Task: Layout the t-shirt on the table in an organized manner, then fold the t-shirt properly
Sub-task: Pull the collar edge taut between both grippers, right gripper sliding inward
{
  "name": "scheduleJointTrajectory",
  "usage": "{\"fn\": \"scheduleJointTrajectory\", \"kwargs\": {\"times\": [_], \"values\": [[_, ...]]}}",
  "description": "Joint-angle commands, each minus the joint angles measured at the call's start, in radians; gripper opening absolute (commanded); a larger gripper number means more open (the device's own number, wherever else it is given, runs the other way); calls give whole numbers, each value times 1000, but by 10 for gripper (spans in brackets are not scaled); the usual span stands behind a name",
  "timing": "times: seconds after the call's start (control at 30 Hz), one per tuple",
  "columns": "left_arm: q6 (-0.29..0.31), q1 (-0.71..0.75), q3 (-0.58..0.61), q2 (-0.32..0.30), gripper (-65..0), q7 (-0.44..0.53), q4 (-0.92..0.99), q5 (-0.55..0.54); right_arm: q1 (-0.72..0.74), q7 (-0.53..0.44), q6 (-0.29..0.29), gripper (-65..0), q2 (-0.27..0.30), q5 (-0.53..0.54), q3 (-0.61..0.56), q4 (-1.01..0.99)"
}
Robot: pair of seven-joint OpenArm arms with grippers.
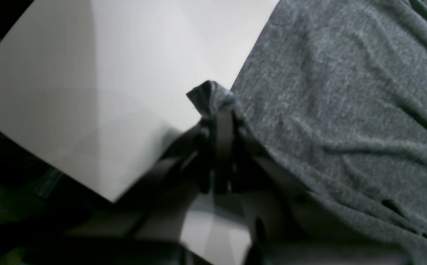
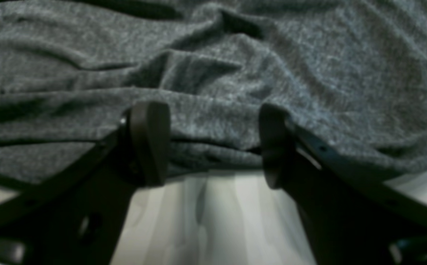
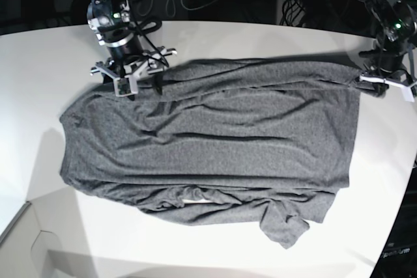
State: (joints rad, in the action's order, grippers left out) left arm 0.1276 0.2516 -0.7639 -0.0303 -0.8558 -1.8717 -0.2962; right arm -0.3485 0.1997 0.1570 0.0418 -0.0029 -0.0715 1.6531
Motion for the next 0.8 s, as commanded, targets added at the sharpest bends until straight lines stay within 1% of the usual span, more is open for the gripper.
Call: {"fn": "scheduleJointTrajectory", "kwargs": {"times": [0.0,0.3,0.37,0.47,0.67,0.7,0.77], "values": [[1,-5,-3,-9,-650,23,-13,-4,13,-29,-1,-265,2,4,0,14],[1,-8,-3,-9,-650,23,-9,-4,27,-27,-1,-269,2,4,-1,-47],[1,-8,-3,-9,-650,23,-9,-4,27,-27,-1,-293,2,4,-1,-47],[1,-10,-3,-9,-650,23,-9,-4,29,-27,-1,-377,2,4,-1,-47],[1,-11,-3,-9,-650,23,-3,-4,39,-27,-1,-632,2,4,0,-52],[1,-11,-3,-9,-650,23,-3,-4,39,-24,-1,-650,2,4,0,-49],[1,-11,-3,-9,-650,23,-3,-4,39,17,-1,-650,8,4,0,-41]]}}
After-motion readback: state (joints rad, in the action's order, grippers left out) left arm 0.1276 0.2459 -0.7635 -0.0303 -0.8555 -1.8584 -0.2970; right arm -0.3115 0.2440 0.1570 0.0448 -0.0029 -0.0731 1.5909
